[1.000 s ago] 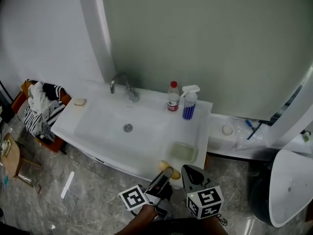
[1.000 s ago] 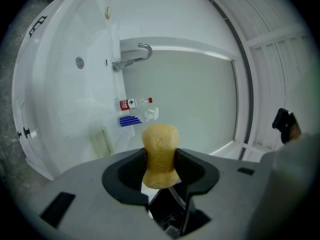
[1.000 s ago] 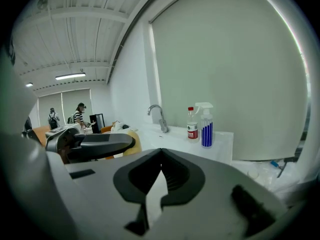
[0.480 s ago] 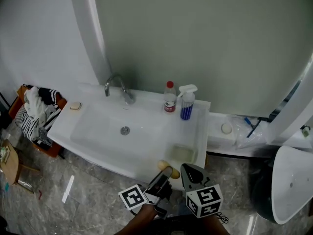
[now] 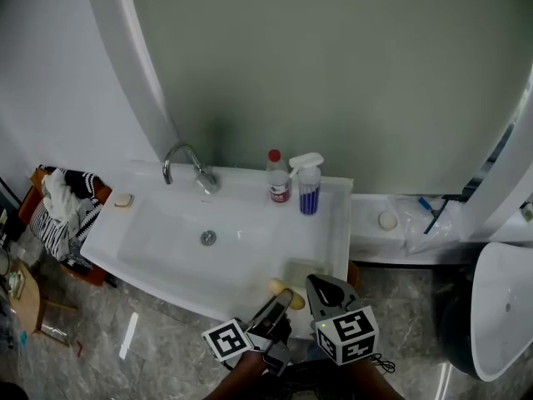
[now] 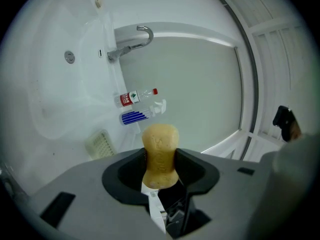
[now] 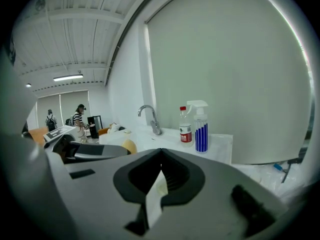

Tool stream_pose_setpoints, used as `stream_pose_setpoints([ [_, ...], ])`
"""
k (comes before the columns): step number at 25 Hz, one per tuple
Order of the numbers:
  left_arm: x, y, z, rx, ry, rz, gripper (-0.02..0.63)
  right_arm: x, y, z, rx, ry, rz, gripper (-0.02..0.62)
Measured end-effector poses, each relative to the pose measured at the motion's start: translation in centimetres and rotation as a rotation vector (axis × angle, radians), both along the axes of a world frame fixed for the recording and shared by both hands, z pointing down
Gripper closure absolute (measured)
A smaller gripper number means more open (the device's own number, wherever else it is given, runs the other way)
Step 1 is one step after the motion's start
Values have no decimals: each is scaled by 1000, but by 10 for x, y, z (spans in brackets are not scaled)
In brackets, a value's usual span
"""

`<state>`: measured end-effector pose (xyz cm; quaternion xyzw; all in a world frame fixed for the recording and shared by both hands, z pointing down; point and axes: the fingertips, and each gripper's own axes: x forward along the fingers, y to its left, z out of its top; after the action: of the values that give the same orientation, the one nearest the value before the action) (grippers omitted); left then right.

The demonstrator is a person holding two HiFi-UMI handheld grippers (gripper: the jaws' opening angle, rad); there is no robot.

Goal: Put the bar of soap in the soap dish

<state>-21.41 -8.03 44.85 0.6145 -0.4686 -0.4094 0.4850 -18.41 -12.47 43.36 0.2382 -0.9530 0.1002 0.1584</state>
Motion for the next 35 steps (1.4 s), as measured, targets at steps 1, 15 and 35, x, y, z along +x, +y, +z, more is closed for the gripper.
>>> stream_pose_setpoints([
  [1, -1, -4, 3, -10, -5, 2, 422, -1, -6, 1, -4, 1, -4, 584],
  [15, -12, -48, 29, -95, -372, 130, 422, -9, -58, 18, -47, 15, -28, 584],
  [35, 6, -85, 61, -180, -939, 498, 422, -2, -103, 33, -86, 15, 19, 584],
])
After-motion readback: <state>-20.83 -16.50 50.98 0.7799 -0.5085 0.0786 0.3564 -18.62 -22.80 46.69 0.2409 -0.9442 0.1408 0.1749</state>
